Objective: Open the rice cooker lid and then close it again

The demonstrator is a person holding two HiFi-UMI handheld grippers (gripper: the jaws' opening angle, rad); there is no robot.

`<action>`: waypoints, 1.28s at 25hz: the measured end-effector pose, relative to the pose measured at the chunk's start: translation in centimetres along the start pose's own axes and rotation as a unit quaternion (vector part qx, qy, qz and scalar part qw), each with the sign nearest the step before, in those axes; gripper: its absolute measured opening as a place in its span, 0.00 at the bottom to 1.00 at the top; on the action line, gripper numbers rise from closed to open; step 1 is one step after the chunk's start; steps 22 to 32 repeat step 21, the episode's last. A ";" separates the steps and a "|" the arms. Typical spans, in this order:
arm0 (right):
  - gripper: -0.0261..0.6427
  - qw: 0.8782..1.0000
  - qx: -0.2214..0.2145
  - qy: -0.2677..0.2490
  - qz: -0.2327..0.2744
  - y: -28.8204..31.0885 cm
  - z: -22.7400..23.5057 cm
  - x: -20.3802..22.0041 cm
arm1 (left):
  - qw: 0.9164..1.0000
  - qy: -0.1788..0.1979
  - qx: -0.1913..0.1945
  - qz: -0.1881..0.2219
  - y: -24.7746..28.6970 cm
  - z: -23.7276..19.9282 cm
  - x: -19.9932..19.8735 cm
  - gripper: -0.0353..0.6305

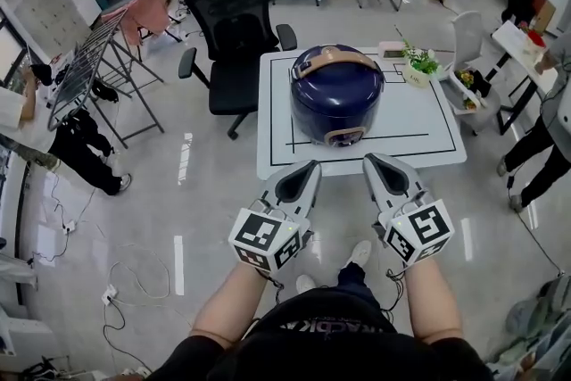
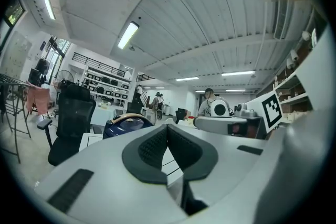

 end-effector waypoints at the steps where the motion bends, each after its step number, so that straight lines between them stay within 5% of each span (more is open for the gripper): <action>1: 0.04 1.000 0.000 0.000 0.001 -0.1 0.0 -0.1 | 1.000 0.000 0.000 0.000 -0.1 0.1 0.0 0.06; 32: 0.04 1.000 -0.002 0.000 -0.003 0.6 0.0 0.0 | 1.000 -0.005 -0.007 -0.002 -0.4 -0.6 0.3 0.06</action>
Point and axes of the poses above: the fingertips, and each gripper's own axes: y forward along the fingers, z to its right, x out of its underside, the point moved 9 cm from there along -y, backward along the fingers, and after that the axes turned 13 degrees about -z, right-handed, at the moved point
